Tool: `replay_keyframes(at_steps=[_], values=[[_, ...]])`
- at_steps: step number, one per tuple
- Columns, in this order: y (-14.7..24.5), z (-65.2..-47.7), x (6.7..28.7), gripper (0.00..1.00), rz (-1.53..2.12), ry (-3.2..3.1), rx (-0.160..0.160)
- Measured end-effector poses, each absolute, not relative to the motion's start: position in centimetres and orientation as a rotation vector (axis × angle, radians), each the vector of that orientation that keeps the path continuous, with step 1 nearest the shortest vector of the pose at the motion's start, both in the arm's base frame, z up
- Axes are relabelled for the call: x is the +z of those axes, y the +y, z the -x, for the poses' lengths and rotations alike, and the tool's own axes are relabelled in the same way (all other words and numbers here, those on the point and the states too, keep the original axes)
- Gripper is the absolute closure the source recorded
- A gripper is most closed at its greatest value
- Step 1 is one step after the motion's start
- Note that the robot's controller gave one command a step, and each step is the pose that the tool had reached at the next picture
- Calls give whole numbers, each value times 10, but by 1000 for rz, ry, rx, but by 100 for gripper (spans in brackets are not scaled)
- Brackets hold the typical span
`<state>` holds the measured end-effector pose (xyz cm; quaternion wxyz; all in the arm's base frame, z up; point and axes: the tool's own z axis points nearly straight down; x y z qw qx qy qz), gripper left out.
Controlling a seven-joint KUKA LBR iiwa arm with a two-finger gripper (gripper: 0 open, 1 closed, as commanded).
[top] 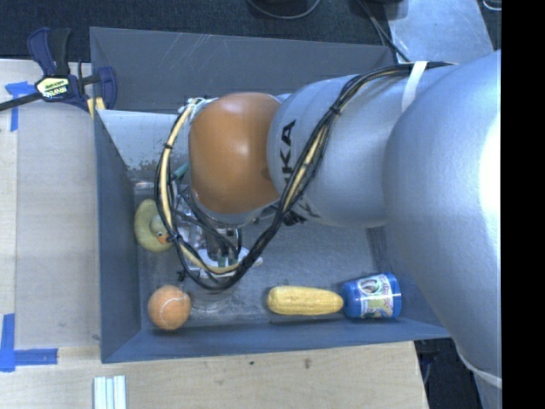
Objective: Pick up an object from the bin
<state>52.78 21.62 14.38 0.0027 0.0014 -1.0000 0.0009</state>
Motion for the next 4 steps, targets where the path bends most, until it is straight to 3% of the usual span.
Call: replay_keyframes(at_steps=[1,2,3,4], values=[[216,-530,149,0,0,-3143,-2],[226,-549,100,0,-67,-3146,-2],[193,-566,76,100,536,-3104,-7],[193,-566,76,100,536,-3105,-7]])
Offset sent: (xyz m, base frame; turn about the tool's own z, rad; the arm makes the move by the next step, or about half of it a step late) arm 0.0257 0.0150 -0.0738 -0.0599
